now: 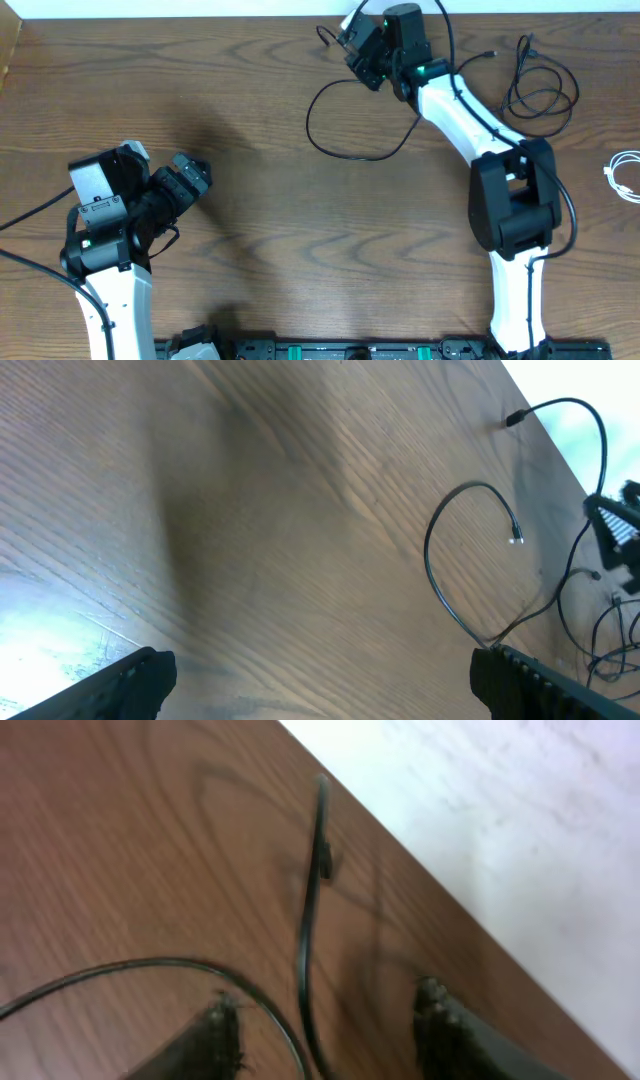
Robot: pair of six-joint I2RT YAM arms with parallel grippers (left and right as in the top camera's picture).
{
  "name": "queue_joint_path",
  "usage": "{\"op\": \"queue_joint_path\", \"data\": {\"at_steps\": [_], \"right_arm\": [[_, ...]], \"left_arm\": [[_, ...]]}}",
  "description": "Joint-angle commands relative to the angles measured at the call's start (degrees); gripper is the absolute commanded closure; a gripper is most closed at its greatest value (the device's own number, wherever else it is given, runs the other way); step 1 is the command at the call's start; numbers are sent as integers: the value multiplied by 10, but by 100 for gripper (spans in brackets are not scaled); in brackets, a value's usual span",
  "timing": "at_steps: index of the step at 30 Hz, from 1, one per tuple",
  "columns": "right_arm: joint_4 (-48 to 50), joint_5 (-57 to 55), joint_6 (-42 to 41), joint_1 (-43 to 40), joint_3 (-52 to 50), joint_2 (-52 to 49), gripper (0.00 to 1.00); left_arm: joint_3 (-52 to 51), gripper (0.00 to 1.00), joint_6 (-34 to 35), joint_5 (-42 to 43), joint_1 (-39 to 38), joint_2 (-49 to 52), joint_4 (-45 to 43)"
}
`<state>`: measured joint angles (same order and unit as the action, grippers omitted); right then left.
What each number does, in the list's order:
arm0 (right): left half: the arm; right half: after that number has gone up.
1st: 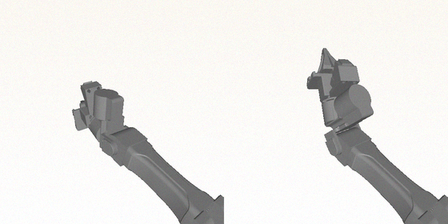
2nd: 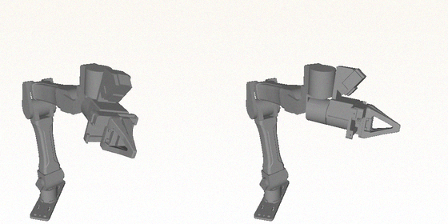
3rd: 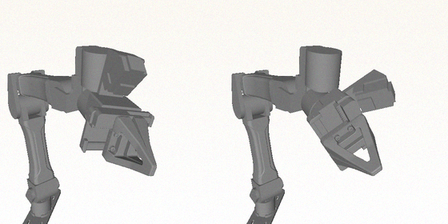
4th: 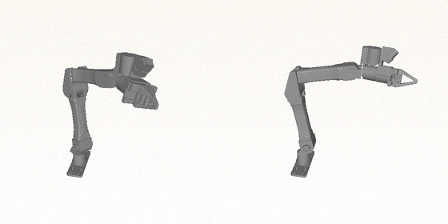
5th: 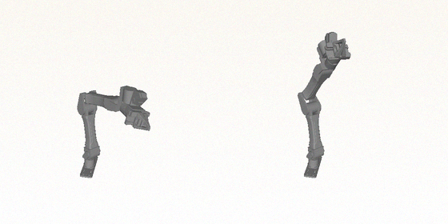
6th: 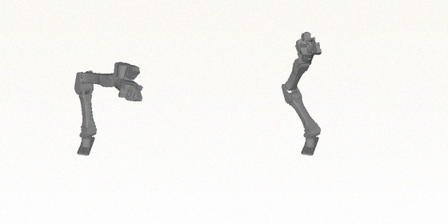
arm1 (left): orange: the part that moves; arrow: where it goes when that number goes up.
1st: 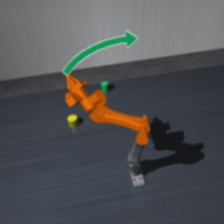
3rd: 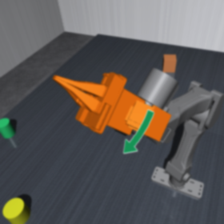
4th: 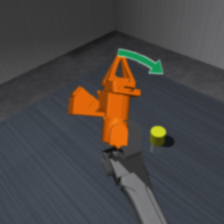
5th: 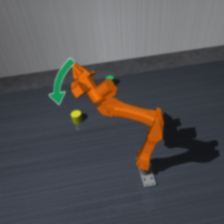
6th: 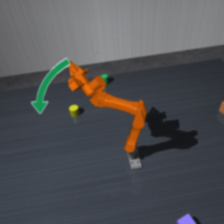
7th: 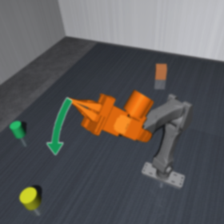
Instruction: Untangle cables
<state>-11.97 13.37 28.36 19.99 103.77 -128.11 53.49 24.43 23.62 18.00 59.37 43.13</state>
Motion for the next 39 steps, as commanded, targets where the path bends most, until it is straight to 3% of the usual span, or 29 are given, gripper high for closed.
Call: {"op": "queue_joint_path", "data": {"at_steps": [1,4,5,12,25,39], "right_arm": [[-12,3,4,-4,7,65,26],[-38,3,4,-7,7,84,2],[-50,3,4,-8,7,90,1],[-115,3,4,-8,7,144,1],[-259,3,4,-8,7,417,1],[-312,3,4,-9,-15,643,1]], "left_arm": [[12,2,3,-3,3,1,1],[12,2,3,-3,3,1,1],[12,2,3,-3,3,1,1],[12,2,3,-3,3,1,1],[12,2,3,-3,3,1,1],[12,2,3,-3,3,1,1]]}}
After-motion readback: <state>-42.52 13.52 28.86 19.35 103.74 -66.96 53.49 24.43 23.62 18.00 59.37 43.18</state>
